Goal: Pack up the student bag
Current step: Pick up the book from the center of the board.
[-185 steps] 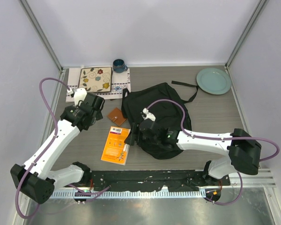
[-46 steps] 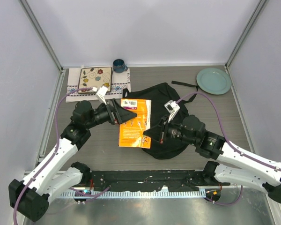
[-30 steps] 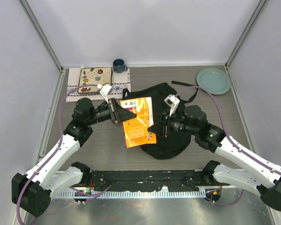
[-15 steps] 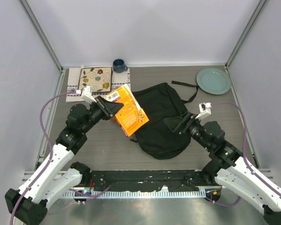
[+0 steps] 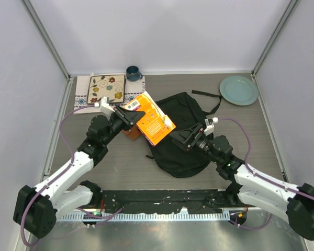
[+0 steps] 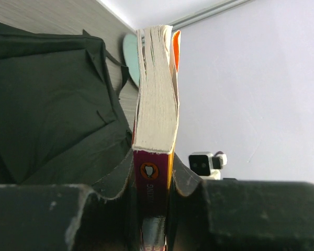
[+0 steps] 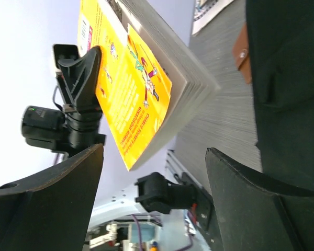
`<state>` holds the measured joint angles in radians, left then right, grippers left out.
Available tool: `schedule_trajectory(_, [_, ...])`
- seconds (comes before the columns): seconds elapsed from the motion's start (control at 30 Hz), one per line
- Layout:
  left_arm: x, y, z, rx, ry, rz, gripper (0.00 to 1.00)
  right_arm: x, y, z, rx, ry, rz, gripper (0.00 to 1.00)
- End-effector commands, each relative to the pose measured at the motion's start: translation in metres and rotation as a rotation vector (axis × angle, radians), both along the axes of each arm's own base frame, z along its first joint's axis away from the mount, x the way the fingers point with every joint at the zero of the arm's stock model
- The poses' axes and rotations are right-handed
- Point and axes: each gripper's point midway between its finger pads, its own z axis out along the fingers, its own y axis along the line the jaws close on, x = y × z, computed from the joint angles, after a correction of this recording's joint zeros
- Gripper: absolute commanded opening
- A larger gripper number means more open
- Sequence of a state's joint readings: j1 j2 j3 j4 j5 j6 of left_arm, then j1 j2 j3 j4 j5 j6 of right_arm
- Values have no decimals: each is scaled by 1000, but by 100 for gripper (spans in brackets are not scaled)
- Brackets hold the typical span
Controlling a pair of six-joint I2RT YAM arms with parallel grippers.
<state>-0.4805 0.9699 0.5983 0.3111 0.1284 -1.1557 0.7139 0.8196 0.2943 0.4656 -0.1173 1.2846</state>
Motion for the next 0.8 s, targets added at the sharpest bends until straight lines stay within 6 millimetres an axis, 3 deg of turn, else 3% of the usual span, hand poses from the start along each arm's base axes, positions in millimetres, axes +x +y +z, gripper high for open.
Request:
schedule_trajectory(0.0, [-2,-10,60,-156,-177,-20,0,2,12,41,223,-43,41,84])
schedule_trajectory(0.27, [1,-18,70,-212,-210,-19,0,20,20,42,279,-26,10,84])
schedule_trajectory(0.53, [-2,-33,58,-267,-179,-66,0,32,26,66,393,-111,8,83])
schedule_trajectory(0.6, [-4,-35,53,-278,-168,-78,0,32,23,76,447,-142,0,77])
schedule_trajectory(0.77, [-6,-33,45,-283,-155,-74,0,31,19,74,487,-162,-4,59])
